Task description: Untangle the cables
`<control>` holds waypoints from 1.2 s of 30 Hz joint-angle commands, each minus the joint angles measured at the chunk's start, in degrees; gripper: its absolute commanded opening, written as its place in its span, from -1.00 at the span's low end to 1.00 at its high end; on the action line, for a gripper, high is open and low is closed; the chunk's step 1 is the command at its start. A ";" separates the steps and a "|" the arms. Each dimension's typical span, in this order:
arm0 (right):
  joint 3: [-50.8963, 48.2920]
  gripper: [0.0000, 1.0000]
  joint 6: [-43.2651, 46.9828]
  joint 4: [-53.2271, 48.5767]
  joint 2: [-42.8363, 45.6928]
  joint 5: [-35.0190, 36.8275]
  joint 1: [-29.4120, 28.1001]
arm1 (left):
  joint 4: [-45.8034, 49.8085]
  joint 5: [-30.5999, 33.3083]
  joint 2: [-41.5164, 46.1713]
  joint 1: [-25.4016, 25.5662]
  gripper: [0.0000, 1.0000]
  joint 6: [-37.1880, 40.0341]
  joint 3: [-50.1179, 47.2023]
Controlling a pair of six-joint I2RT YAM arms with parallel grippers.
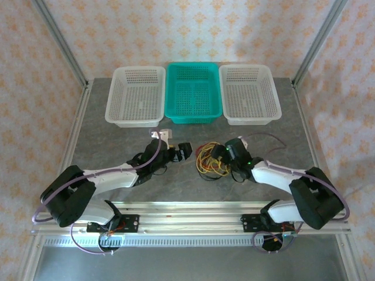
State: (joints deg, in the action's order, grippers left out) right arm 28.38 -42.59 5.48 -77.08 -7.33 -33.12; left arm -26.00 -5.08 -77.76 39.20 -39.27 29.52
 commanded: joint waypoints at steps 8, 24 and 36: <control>8.28 0.99 1.38 11.08 -7.22 -15.44 -8.62 | 1.21 2.75 3.80 -1.41 0.97 -1.42 -2.96; 18.38 0.72 5.91 -8.05 -6.00 3.29 -10.72 | 2.31 -1.38 3.81 -6.87 0.91 -1.17 -2.45; 31.06 -0.39 -1.29 -22.40 -14.71 7.17 -16.51 | -3.98 -8.67 2.54 -11.90 0.84 -4.07 -6.31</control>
State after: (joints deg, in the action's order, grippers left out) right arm 56.95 -41.39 -10.09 -90.28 -3.77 -48.77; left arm -26.68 -11.25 -74.52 28.12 -42.22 23.94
